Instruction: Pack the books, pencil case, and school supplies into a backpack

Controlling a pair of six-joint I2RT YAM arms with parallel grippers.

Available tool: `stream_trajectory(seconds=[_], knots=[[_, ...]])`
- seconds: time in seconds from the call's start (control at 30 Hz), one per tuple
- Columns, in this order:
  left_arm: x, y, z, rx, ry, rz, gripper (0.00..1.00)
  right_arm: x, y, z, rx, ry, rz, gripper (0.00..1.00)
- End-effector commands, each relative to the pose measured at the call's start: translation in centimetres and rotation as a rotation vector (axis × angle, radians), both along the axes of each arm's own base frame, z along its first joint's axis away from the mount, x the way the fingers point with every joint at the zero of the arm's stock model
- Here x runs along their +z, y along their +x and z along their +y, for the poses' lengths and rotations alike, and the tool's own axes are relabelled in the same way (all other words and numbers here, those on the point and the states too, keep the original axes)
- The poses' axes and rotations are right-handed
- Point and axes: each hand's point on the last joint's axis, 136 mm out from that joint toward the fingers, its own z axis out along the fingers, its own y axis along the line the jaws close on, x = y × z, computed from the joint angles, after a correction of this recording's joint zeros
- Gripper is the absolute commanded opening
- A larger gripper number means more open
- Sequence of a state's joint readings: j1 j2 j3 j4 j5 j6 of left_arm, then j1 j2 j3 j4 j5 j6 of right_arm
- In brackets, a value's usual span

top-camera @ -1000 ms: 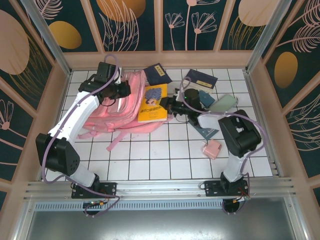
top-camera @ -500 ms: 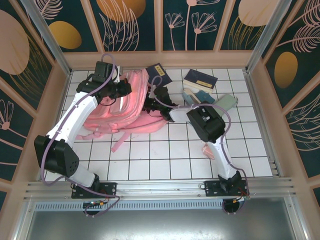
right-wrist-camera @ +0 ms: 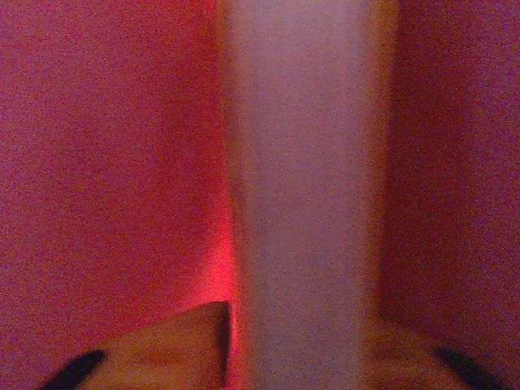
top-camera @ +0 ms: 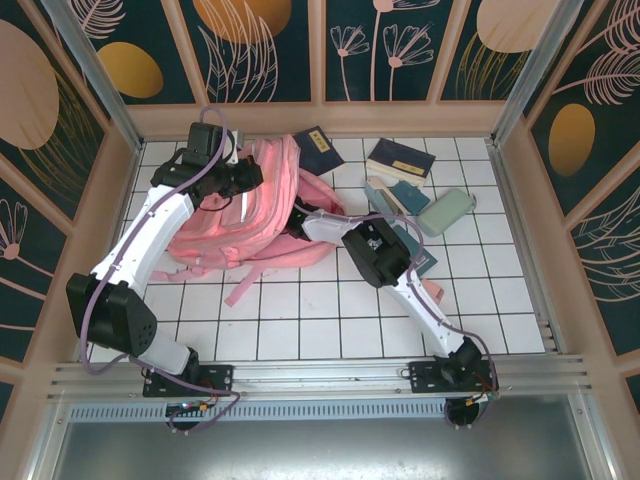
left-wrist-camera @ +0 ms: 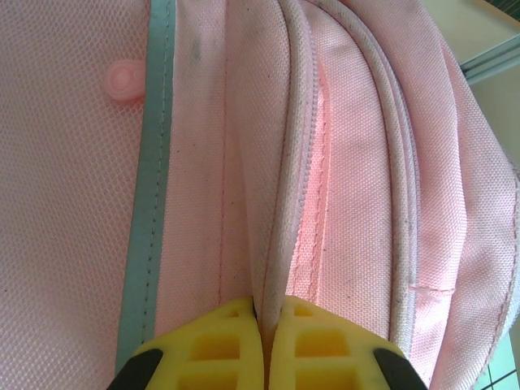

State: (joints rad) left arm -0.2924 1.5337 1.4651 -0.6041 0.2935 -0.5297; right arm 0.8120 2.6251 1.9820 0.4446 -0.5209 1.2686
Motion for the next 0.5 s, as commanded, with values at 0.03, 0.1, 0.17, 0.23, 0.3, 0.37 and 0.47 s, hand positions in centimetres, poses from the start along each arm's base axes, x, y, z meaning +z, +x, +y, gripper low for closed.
stream_trajectory(seconds=[0.03, 0.1, 0.17, 0.23, 0.3, 0.37, 0.47], knots=[[4.7, 0.4, -0.1, 0.009, -0.06, -0.16, 0.0, 2.6, -1.0, 0.2, 0.05, -0.025, -0.065, 0.48], [4.5, 0.5, 0.5, 0.033, -0.038, -0.164, 0.0, 3.4, -1.2, -0.5, 0.051, -0.046, -0.09, 0.62], [4.2, 0.7, 1.1, 0.063, -0.011, -0.164, 0.0, 4.1, -1.3, -1.5, 0.046, -0.068, -0.107, 0.68], [4.0, 1.0, 1.8, 0.096, 0.015, -0.165, 0.0, 5.1, -1.5, -2.3, 0.054, -0.079, -0.127, 0.7], [3.7, 1.1, 2.5, 0.123, 0.035, -0.165, 0.0, 5.6, -1.7, -3.4, 0.054, -0.106, -0.135, 0.72], [3.3, 1.2, 3.0, 0.144, 0.053, -0.161, 0.0, 5.9, -2.2, -4.6, 0.052, -0.131, -0.144, 0.76], [2.6, 1.3, 3.9, 0.171, 0.089, -0.151, 0.0, 6.1, -2.8, -6.7, 0.044, -0.159, -0.145, 0.8]])
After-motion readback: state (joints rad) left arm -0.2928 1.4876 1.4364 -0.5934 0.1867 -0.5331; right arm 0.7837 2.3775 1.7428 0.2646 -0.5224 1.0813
